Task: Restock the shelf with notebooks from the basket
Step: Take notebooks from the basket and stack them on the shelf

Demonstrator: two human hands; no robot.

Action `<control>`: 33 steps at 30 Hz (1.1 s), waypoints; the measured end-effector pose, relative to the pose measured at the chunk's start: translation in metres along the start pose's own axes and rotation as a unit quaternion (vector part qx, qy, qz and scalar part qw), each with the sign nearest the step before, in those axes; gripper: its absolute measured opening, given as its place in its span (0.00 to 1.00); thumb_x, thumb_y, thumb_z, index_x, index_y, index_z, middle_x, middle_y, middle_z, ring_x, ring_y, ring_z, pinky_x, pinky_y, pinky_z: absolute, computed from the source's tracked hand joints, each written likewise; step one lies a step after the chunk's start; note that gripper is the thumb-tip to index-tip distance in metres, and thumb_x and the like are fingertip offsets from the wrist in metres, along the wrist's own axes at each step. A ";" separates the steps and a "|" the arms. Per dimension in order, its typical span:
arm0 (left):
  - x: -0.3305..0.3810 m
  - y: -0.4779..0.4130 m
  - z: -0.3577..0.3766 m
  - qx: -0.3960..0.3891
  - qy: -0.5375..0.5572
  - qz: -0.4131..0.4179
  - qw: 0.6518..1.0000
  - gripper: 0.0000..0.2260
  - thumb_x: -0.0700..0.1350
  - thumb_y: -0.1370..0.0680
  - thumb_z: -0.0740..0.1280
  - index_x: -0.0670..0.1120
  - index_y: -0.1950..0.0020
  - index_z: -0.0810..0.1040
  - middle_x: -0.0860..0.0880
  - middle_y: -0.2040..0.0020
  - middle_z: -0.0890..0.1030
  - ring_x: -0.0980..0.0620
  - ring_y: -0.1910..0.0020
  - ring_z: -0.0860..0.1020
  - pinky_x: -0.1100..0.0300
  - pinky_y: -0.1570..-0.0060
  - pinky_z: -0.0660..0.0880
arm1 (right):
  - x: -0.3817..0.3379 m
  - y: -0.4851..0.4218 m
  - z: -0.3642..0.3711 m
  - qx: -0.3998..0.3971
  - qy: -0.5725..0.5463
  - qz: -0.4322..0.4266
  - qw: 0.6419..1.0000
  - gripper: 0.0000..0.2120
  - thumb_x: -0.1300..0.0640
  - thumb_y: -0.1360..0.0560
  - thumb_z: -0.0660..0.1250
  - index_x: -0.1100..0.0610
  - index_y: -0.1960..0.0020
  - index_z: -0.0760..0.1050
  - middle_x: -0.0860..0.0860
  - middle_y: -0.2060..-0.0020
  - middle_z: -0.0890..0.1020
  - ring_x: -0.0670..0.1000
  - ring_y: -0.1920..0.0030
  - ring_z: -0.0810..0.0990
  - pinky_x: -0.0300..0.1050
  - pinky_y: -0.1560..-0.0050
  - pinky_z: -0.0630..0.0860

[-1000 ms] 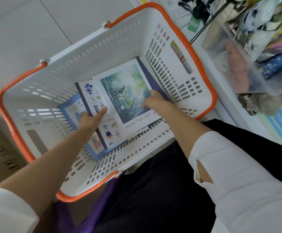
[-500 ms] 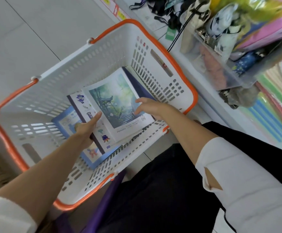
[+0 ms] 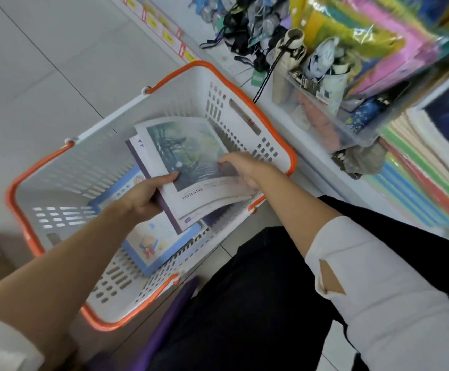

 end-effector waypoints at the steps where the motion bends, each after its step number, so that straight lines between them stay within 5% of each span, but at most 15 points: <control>1: 0.007 0.005 0.005 -0.017 -0.012 0.001 1.000 0.08 0.39 0.25 0.68 0.45 0.60 0.87 0.47 0.55 0.86 0.50 0.58 0.85 0.57 0.63 0.81 | -0.005 0.006 -0.003 -0.008 -0.024 0.002 1.000 0.22 0.53 0.23 0.65 0.57 0.31 0.69 0.55 0.30 0.69 0.56 0.34 0.70 0.46 0.49 0.72; 4: 0.027 0.019 0.021 -0.051 -0.051 0.005 0.997 0.09 0.35 0.26 0.66 0.42 0.58 0.86 0.45 0.55 0.86 0.49 0.57 0.85 0.57 0.61 0.81 | -0.022 0.026 -0.026 0.016 -0.018 -0.018 1.000 0.24 0.55 0.27 0.71 0.60 0.33 0.72 0.57 0.34 0.75 0.58 0.37 0.75 0.54 0.39 0.75; 7: 0.037 0.034 0.038 -0.066 -0.086 0.006 0.994 0.11 0.32 0.24 0.64 0.40 0.57 0.85 0.43 0.56 0.86 0.48 0.58 0.85 0.55 0.61 0.82 | -0.037 0.058 -0.053 0.056 -0.023 -0.049 0.997 0.26 0.57 0.30 0.76 0.63 0.35 0.74 0.58 0.40 0.79 0.59 0.43 0.80 0.60 0.40 0.76; 11: 0.052 0.063 0.066 -0.070 -0.112 0.037 0.991 0.05 0.45 0.23 0.68 0.45 0.53 0.82 0.45 0.57 0.86 0.48 0.61 0.85 0.53 0.62 0.82 | -0.058 0.114 -0.064 0.043 -0.068 -0.112 0.990 0.21 0.57 0.27 0.73 0.61 0.36 0.75 0.53 0.51 0.83 0.55 0.47 0.81 0.55 0.39 0.76; 13: 0.064 0.077 0.082 -0.064 -0.108 0.059 0.990 0.10 0.53 0.24 0.68 0.47 0.53 0.82 0.45 0.58 0.86 0.48 0.61 0.84 0.53 0.62 0.81 | -0.067 0.150 -0.068 0.024 -0.088 -0.148 0.985 0.17 0.57 0.25 0.71 0.56 0.37 0.75 0.49 0.54 0.83 0.51 0.50 0.81 0.51 0.43 0.78; 15: 0.075 0.095 0.107 -0.093 -0.113 0.069 0.987 0.10 0.50 0.23 0.68 0.45 0.49 0.81 0.45 0.58 0.86 0.48 0.61 0.84 0.52 0.62 0.82 | -0.072 0.190 -0.085 0.048 -0.063 -0.187 0.979 0.15 0.58 0.25 0.71 0.55 0.39 0.76 0.50 0.54 0.84 0.50 0.56 0.83 0.47 0.53 0.81; 17: 0.085 0.114 0.140 -0.129 -0.149 0.074 0.978 0.11 0.46 0.24 0.69 0.43 0.43 0.79 0.44 0.52 0.84 0.46 0.55 0.83 0.49 0.49 0.80 | -0.077 0.235 -0.114 0.125 -0.015 -0.235 0.964 0.14 0.58 0.26 0.73 0.55 0.41 0.77 0.51 0.55 0.84 0.47 0.61 0.83 0.40 0.61 0.80; 19: 0.096 0.136 0.180 -0.161 -0.193 0.093 0.963 0.13 0.43 0.24 0.69 0.41 0.40 0.78 0.43 0.48 0.83 0.46 0.52 0.82 0.49 0.44 0.78 | -0.077 0.278 -0.144 0.191 -0.006 -0.267 0.945 0.13 0.59 0.26 0.72 0.55 0.42 0.77 0.48 0.57 0.83 0.43 0.66 0.82 0.35 0.68 0.76; 26: 0.115 0.219 0.332 -0.301 -0.303 0.145 0.893 0.13 0.44 0.24 0.69 0.43 0.40 0.78 0.43 0.45 0.84 0.46 0.49 0.83 0.54 0.57 0.82 | -0.055 0.411 -0.239 0.348 -0.099 -0.317 0.877 0.08 0.66 0.26 0.69 0.64 0.47 0.80 0.48 0.71 0.82 0.43 0.76 0.78 0.33 0.75 0.72; 33: 0.103 0.260 0.349 -0.373 -0.462 0.045 0.804 0.22 0.46 0.34 0.80 0.45 0.41 0.83 0.43 0.39 0.81 0.48 0.42 0.81 0.59 0.52 0.80 | -0.013 0.431 -0.249 0.292 -0.127 -0.287 0.903 0.08 0.66 0.25 0.68 0.59 0.47 0.80 0.47 0.70 0.84 0.45 0.72 0.81 0.35 0.72 0.74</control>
Point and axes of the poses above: each hand's wrist, its own y-axis away from the middle knuckle, its own z-axis out of the palm, x = y × z, the point moved 9 cm from there along -y, towards the middle knuckle
